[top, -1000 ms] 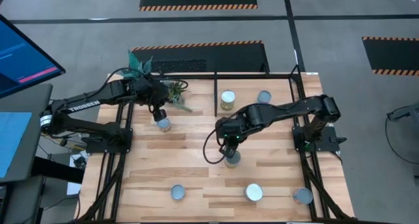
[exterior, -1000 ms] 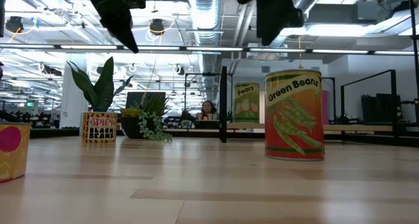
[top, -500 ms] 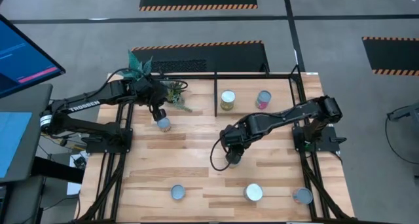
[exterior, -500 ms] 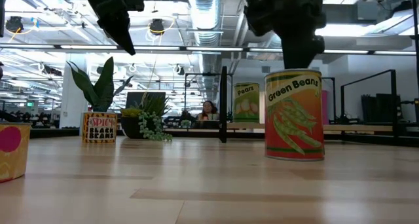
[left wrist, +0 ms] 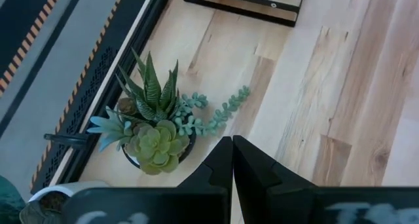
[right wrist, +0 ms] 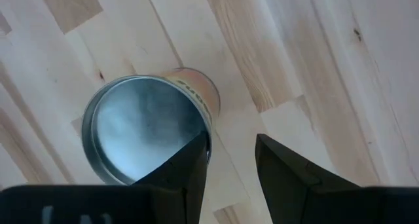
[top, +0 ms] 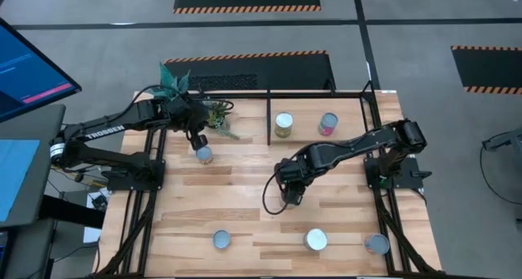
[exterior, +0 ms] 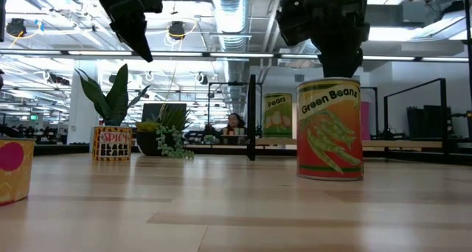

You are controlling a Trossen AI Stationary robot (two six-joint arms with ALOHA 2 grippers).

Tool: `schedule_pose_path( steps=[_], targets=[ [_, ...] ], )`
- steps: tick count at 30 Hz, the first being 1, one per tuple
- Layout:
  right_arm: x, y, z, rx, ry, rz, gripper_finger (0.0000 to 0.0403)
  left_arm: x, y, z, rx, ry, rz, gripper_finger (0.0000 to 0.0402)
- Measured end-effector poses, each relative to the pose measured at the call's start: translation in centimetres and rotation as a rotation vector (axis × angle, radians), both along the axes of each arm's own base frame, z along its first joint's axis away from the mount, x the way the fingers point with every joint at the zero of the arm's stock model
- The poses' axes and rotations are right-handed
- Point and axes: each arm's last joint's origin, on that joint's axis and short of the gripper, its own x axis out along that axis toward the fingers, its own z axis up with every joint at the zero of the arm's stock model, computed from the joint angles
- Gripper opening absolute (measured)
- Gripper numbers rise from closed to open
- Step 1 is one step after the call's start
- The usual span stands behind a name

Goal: Pick and place cans onto a shelf
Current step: Put the canned green beans on the shelf

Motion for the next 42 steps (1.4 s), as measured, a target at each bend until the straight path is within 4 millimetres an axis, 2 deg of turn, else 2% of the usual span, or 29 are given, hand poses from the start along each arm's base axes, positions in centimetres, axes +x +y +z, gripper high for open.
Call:
schedule_pose_path(
  steps=[10, 20, 23, 27, 33, 42],
  targets=[
    [0.5, -0.2, 0.0, 0.012, -0.039, 0.053, 0.0153, 0.0, 0.0, 0.0, -0.001, 0.0, 0.0, 0.0],
    [0.8, -0.2, -1.3, 0.136, -0.093, 0.041, 0.0118, 0.0, 0.0, 0.0, -0.002, 0.003, 0.001, 0.0],
    [0.8, -0.2, -1.3, 0.142, -0.093, 0.017, 0.009, 0.0, 0.0, 0.0, -0.002, 0.003, 0.001, 0.0],
    [0.7, -0.2, -0.9, 0.137, -0.108, 0.014, 0.0018, 0.0, 0.0, 0.0, -0.003, 0.003, 0.0, 0.0],
    [-0.1, -1.0, 0.7, 0.058, -0.16, -0.035, 0.0005, 0.0, 0.0, 0.0, -0.003, 0.003, 0.0, 0.0],
    [-3.4, -4.6, 6.1, -0.01, -0.287, -0.18, 0.0002, 0.0, 0.0, 0.0, -0.003, 0.002, 0.0, 0.0]
  ],
)
